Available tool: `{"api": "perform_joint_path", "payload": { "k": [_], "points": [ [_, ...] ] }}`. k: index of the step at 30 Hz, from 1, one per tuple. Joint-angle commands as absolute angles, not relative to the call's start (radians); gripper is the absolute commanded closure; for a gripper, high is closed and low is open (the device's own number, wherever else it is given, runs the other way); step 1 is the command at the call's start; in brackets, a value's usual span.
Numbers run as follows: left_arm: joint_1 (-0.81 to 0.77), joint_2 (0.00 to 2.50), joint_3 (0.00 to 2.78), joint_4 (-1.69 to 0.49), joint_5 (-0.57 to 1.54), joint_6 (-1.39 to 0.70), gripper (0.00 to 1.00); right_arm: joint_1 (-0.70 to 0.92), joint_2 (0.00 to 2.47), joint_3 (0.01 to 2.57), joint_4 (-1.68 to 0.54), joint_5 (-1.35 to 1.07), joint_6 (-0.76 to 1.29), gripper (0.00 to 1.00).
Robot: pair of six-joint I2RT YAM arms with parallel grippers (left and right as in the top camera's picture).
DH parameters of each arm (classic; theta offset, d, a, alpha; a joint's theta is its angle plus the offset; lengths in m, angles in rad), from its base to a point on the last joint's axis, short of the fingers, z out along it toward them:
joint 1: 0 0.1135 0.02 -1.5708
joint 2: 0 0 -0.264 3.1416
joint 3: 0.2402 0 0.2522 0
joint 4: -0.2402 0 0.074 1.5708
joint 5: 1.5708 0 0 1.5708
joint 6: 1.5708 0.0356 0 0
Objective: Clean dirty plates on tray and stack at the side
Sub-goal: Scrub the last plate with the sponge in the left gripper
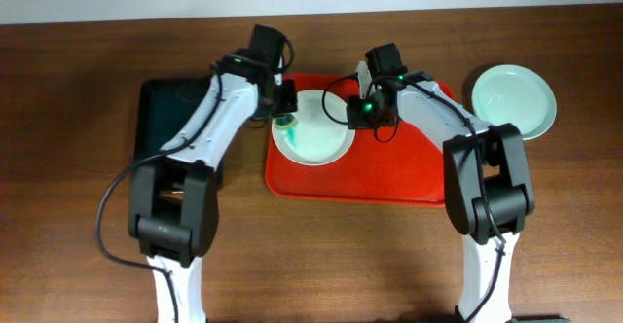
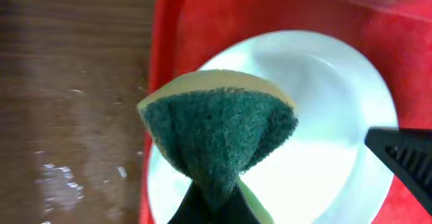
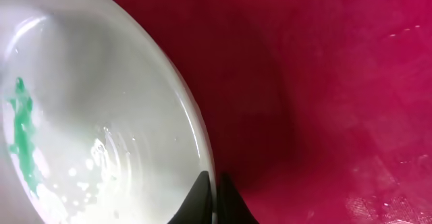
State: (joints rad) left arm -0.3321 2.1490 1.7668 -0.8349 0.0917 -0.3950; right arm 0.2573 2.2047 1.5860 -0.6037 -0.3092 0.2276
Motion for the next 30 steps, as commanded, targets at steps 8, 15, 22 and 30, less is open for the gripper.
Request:
{"api": "perform_joint_path", "payload": {
  "k": [8, 15, 22, 30],
  "points": [
    [-0.418, 2.33, 1.764, -0.719, 0.181, -0.441, 1.0, 0.263, 2.232, 1.575, -0.607, -0.303, 0.268, 0.96],
    [-0.398, 2.336, 1.793, -0.863, -0.568, -0.44, 1.0, 0.262, 2.232, 1.575, -0.612, -0.303, 0.267, 0.96],
    [-0.396, 2.225, 1.967, -0.974, 0.231, -0.297, 1.0, 0.263, 2.232, 1.575, -0.622, -0.316, 0.268, 0.96],
    [-0.386, 2.343, 1.83, -0.773, 0.148, -0.284, 1.0, 0.262, 2.232, 1.575, -0.632, -0.33, 0.279, 0.96]
  ]
}}
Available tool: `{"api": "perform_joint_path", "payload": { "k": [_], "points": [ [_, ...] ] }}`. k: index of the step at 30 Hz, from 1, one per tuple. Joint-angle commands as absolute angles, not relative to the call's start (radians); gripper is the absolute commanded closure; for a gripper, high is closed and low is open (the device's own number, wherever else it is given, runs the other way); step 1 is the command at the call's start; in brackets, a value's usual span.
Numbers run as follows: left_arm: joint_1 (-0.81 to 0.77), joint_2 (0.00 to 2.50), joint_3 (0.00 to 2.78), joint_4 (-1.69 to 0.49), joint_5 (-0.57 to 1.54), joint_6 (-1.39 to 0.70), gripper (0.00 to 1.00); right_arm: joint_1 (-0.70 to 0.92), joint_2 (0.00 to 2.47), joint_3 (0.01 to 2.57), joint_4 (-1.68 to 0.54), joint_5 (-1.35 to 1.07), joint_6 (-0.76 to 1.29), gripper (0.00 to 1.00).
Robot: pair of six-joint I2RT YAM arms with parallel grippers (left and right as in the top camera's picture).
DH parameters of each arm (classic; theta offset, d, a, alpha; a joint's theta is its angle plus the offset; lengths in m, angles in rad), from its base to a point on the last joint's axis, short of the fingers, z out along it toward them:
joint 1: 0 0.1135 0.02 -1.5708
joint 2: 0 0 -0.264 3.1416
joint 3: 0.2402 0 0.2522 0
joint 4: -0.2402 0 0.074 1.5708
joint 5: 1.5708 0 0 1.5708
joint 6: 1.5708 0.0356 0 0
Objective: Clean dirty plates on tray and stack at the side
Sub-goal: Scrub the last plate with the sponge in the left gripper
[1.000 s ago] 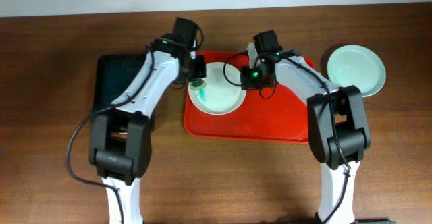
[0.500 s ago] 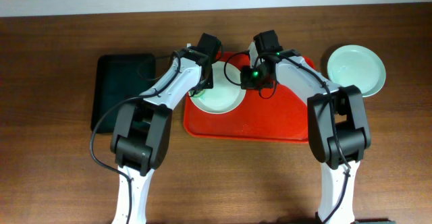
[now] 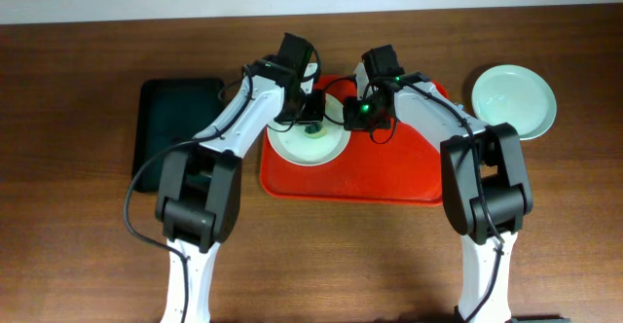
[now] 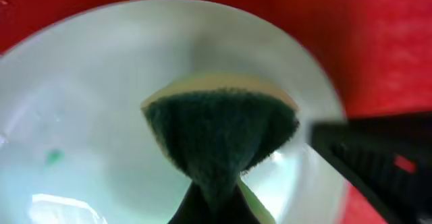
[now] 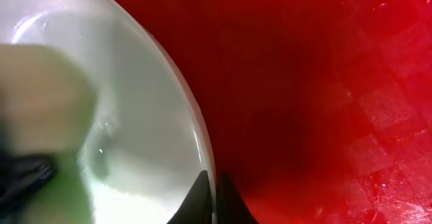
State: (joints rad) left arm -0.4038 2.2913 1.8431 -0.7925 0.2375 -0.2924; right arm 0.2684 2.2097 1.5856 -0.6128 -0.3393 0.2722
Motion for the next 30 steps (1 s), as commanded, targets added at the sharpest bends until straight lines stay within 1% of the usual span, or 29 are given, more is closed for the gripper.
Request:
{"api": "perform_joint_path", "payload": {
  "k": [1, 5, 6, 7, 9, 11, 13, 14, 16, 19, 20, 21, 25, 26, 27, 28, 30],
  "points": [
    [-0.381, 2.351, 1.83, -0.765, 0.096, -0.284, 1.0, 0.262, 2.232, 1.575, -0.632, -0.329, 0.279, 0.96],
    [-0.375, 2.354, 1.83, -0.696, -0.285, -0.284, 1.0, 0.263, 2.232, 1.575, -0.632, -0.33, 0.279, 0.96],
    [-0.374, 2.354, 1.83, -0.686, -0.32, -0.283, 1.0, 0.263, 2.232, 1.575, -0.632, -0.33, 0.279, 0.96],
    [-0.374, 2.354, 1.831, -0.678, -0.401, -0.283, 1.0, 0.263, 2.232, 1.575, -0.638, -0.329, 0.279, 0.96],
    [-0.375, 2.349, 1.835, -0.684, -0.613, -0.283, 1.0, 0.262, 2.232, 1.575, -0.644, -0.329, 0.279, 0.96],
    [-0.385, 2.31, 1.835, -0.7, -0.753, -0.283, 1.0, 0.262, 2.232, 1.575, -0.645, -0.329, 0.279, 0.96],
    [-0.398, 2.23, 1.835, -0.722, -0.737, -0.333, 1.0, 0.263, 2.232, 1.575, -0.647, -0.329, 0.279, 0.96],
    [-0.401, 2.18, 1.835, -0.722, -0.664, -0.336, 1.0, 0.263, 2.232, 1.575, -0.647, -0.329, 0.279, 0.96],
    [-0.396, 2.107, 1.835, -0.755, -0.41, -0.336, 1.0, 0.263, 2.232, 1.575, -0.648, -0.33, 0.279, 0.96],
    [-0.39, 2.113, 1.827, -0.856, 0.087, -0.335, 1.0, 0.263, 2.232, 1.575, -0.647, -0.33, 0.279, 0.96],
    [-0.392, 2.128, 1.809, -0.878, 0.173, -0.335, 1.0, 0.263, 2.232, 1.575, -0.647, -0.33, 0.279, 0.96],
    [-0.397, 2.137, 1.775, -0.878, 0.177, -0.335, 1.0, 0.262, 2.232, 1.575, -0.647, -0.33, 0.279, 0.96],
    [-0.4, 2.151, 1.663, -0.85, 0.069, -0.336, 1.0, 0.263, 2.232, 1.575, -0.653, -0.33, 0.279, 0.96],
    [-0.393, 2.151, 1.66, -0.849, 0.052, -0.336, 0.92, 0.263, 2.232, 1.575, -0.653, -0.33, 0.279, 0.96],
    [-0.387, 2.151, 1.66, -0.846, 0.052, -0.336, 0.66, 0.263, 2.232, 1.575, -0.653, -0.33, 0.279, 0.96],
    [-0.383, 2.151, 1.661, -0.841, 0.052, -0.336, 0.53, 0.263, 2.232, 1.575, -0.654, -0.33, 0.279, 0.96],
    [-0.383, 2.151, 1.666, -0.839, 0.056, -0.335, 0.51, 0.263, 2.232, 1.575, -0.654, -0.33, 0.279, 0.96]
  ]
}}
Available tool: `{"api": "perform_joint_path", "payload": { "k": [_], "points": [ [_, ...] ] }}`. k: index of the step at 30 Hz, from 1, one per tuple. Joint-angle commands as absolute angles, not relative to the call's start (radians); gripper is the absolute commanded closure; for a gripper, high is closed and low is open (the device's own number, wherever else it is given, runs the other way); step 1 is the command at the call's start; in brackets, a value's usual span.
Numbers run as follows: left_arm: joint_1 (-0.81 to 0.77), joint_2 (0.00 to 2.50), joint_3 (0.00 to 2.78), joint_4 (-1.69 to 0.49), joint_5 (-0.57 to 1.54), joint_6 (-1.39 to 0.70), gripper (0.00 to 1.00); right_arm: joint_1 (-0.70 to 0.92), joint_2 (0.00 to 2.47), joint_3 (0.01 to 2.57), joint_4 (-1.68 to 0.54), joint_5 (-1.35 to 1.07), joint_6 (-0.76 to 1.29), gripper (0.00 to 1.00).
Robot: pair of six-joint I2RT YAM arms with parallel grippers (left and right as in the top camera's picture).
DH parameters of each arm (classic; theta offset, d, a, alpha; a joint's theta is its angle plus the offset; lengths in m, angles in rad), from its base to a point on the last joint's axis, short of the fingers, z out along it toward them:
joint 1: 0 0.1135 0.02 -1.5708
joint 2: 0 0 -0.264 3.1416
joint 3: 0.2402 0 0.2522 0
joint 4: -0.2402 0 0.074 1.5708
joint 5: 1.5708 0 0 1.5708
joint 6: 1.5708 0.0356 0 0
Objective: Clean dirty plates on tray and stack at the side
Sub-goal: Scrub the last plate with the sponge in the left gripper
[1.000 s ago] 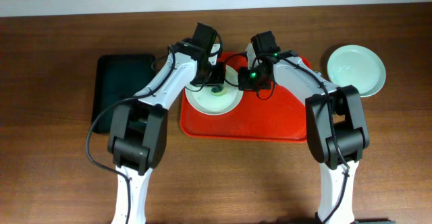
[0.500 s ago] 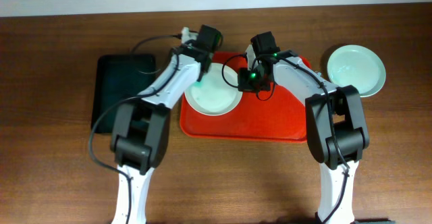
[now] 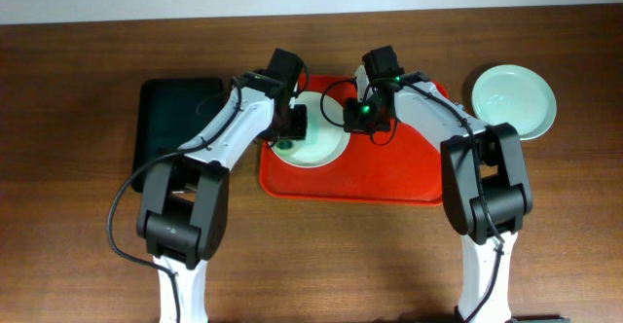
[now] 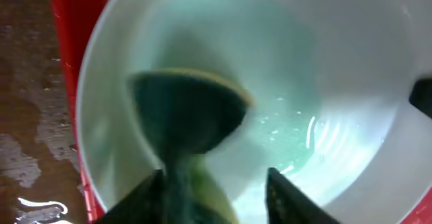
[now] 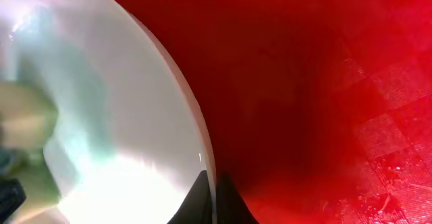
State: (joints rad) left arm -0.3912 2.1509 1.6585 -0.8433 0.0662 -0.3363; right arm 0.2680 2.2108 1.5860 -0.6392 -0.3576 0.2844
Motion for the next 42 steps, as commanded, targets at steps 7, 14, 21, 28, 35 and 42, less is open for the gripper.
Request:
{"api": "perform_joint_path", "payload": {
  "k": [7, 14, 21, 28, 35, 42],
  "points": [
    [-0.385, 2.153, 1.69, -0.85, 0.055, -0.336, 0.56, 0.262, 2.232, 1.575, -0.654, -0.329, 0.279, 0.96],
    [-0.382, 2.204, 1.687, -0.833, 0.055, -0.336, 1.0, 0.262, 2.232, 1.575, -0.654, -0.329, 0.279, 0.96],
    [-0.382, 2.204, 1.689, -0.781, 0.408, -0.335, 1.0, 0.262, 2.232, 1.575, -0.654, -0.329, 0.279, 0.96],
    [-0.355, 2.191, 1.693, -0.757, 0.404, -0.308, 1.0, 0.262, 2.232, 1.575, -0.654, -0.329, 0.278, 0.96],
    [-0.395, 2.213, 1.682, -0.748, 0.253, -0.367, 1.0, 0.262, 2.232, 1.575, -0.643, -0.329, 0.279, 0.96],
    [-0.399, 2.313, 1.682, -0.727, -0.286, -0.367, 1.0, 0.262, 2.232, 1.575, -0.648, -0.329, 0.278, 0.96]
  ]
}}
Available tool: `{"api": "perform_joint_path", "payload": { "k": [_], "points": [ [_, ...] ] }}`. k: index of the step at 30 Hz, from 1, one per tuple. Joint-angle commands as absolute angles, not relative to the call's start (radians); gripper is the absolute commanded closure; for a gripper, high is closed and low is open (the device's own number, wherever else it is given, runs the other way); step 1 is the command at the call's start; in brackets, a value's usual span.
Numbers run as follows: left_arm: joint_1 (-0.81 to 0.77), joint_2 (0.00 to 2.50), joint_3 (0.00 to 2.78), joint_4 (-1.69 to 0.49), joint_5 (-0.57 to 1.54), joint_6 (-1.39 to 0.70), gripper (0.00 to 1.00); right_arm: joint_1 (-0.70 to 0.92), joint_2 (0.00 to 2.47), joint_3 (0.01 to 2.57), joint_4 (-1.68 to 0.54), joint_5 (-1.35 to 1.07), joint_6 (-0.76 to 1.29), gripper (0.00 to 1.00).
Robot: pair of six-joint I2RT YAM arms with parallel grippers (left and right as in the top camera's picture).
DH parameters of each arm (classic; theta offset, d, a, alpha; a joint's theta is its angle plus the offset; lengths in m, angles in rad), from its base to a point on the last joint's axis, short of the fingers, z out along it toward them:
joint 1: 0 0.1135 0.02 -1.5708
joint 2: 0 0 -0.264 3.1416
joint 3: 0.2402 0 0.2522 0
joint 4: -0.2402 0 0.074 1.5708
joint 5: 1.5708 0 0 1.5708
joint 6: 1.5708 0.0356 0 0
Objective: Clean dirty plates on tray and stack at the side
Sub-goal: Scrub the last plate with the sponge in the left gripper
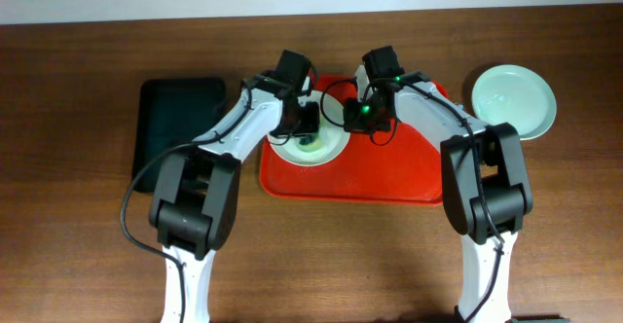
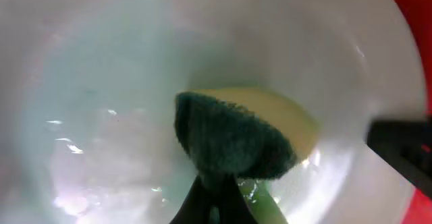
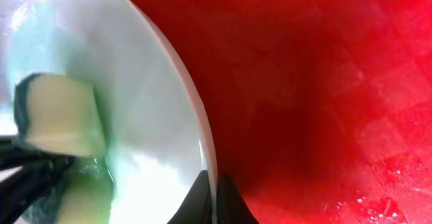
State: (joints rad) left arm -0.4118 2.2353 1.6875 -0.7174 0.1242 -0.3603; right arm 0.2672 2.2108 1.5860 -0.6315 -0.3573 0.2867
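Note:
A white plate [image 1: 331, 145] lies at the left end of the red tray [image 1: 389, 172]; it fills the left wrist view [image 2: 101, 82] and shows wet with greenish foam in the right wrist view [image 3: 148, 116]. My left gripper [image 1: 309, 128] is shut on a green and yellow sponge [image 2: 233, 140] pressed on the plate's inside. The sponge [image 3: 57, 116] also shows from the right wrist. My right gripper [image 3: 214, 187] is shut on the plate's right rim [image 3: 202, 136].
A second pale green plate [image 1: 514, 99] sits on the wooden table to the right of the tray. A black tray [image 1: 180, 128] lies on the left, beside the red one.
The left gripper with the sponge has moved from the plate's left side to its middle right part. The right gripper stays clamped on the rim.
The left gripper held the sponge over the plate's left edge while the right one gripped the right rim. The sponge was then at the plate's right, then its left, and now near the middle. The green streak seen first has become thin foam.

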Motion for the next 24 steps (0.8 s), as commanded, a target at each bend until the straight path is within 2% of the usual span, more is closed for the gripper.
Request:
{"api": "perform_joint_path", "payload": {
  "k": [1, 4, 7, 9, 10, 12, 17, 20, 24],
  "points": [
    [-0.399, 2.313, 1.684, -0.731, -0.397, -0.366, 1.0, 0.262, 2.232, 1.575, -0.65, -0.329, 0.278, 0.96],
    [-0.399, 2.297, 1.718, -0.754, -0.587, -0.366, 1.0, 0.262, 2.232, 1.575, -0.651, -0.329, 0.278, 0.96],
    [-0.397, 2.236, 1.776, -0.786, -0.535, -0.367, 1.0, 0.262, 2.232, 1.575, -0.651, -0.329, 0.279, 0.96],
    [-0.392, 2.189, 1.784, -0.772, -0.235, -0.367, 1.0, 0.262, 2.232, 1.575, -0.65, -0.329, 0.279, 0.96],
    [-0.386, 2.186, 1.784, -0.754, 0.003, -0.366, 1.0, 0.262, 2.232, 1.575, -0.65, -0.329, 0.278, 0.96],
    [-0.381, 2.201, 1.767, -0.7, 0.165, -0.366, 1.0, 0.262, 2.232, 1.575, -0.65, -0.329, 0.278, 0.96],
    [-0.38, 2.28, 1.755, -0.621, 0.142, -0.366, 1.0, 0.262, 2.232, 1.575, -0.652, -0.329, 0.279, 0.96],
    [-0.354, 2.294, 1.757, -0.671, -0.168, -0.366, 1.0, 0.262, 2.232, 1.576, -0.657, -0.329, 0.278, 0.96],
    [-0.318, 2.229, 1.757, -0.75, -0.41, -0.367, 1.0, 0.262, 2.229, 1.608, -0.652, -0.329, 0.278, 0.96]
  ]
}}
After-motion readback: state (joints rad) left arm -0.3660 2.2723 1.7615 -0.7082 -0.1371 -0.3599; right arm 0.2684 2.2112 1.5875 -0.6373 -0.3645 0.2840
